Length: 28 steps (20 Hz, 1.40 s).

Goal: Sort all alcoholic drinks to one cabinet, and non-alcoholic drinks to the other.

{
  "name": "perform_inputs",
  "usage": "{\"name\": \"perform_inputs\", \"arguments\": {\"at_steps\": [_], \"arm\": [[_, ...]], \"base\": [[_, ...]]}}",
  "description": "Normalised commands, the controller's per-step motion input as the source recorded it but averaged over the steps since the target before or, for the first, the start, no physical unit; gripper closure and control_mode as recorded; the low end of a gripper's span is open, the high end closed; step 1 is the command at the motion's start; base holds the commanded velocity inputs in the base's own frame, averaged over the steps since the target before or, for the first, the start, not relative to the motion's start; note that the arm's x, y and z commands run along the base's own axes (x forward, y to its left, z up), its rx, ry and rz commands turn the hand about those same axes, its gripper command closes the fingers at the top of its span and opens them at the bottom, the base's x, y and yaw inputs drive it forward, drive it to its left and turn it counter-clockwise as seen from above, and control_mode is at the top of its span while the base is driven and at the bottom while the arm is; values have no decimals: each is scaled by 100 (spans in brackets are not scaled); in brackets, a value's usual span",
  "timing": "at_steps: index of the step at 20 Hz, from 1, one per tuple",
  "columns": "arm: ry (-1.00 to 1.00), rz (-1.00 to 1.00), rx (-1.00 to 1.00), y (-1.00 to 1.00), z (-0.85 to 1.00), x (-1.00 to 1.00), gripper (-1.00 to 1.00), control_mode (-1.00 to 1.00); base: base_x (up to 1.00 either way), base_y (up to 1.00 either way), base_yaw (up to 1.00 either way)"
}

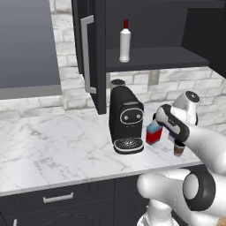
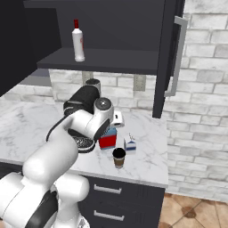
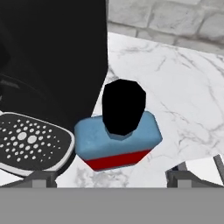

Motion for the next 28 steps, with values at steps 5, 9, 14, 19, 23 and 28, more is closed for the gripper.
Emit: {"name": "perform_inputs", "arguments": {"at_steps": [5,9,14,19,23,28], "arm": [[0,2,0,0,-15,7,-100,-100],[0,1,0,0,-1,17,-100,-100],[0,1,0,0,-1,21,-100,-100],[0,0,0,0,-4,21,-100,-100],[0,0,0,0,-4,14,-100,-100],[0,0,0,0,-9,17,-100,-100]], "base": [[0,0,0],[0,0,0],[0,0,0],[0,0,0],[0,0,0],[0,0,0]]}}
